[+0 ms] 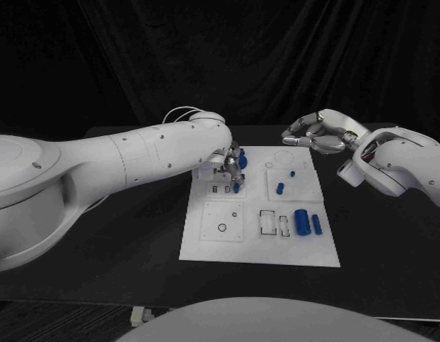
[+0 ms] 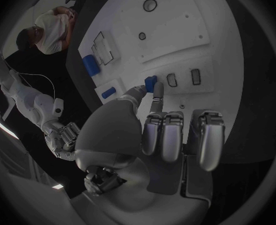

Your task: Assemble the parts on the task board

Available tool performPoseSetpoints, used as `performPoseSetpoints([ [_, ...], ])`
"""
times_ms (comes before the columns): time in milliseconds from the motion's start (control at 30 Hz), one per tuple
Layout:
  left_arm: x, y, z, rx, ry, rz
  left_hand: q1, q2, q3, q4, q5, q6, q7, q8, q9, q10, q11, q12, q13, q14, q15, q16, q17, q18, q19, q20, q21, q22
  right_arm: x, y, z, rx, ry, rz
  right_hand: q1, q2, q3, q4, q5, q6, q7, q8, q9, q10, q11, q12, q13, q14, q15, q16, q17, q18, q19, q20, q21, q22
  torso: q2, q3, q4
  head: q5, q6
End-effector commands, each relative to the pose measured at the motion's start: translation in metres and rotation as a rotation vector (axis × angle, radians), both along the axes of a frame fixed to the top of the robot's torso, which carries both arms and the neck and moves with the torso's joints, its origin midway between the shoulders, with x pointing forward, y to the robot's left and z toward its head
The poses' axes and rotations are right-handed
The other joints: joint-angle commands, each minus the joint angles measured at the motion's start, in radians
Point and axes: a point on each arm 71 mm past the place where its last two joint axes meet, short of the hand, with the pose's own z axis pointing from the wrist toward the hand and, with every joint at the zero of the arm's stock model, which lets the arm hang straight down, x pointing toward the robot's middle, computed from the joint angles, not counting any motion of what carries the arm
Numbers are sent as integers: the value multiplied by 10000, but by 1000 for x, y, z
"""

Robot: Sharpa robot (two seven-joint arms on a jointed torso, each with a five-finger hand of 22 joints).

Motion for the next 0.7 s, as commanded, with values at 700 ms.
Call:
performPoseSetpoints([
  [700, 2, 24, 0, 168, -263, 857, -418, -29, 1395, -1125, -126, -167, -78, 58, 229, 1059, -52, 35, 2633, 1054, -52, 26, 2628, -5, 500, -72, -95, 1928, -2, -5, -5, -96, 168, -112, 110, -19, -70, -5, 54, 56, 43, -5, -11, 846, 71, -69, 2338, 618, 74, -60, 1347, 151, 334, 75, -87, 2209, -20, 8, 1, 23, -2],
])
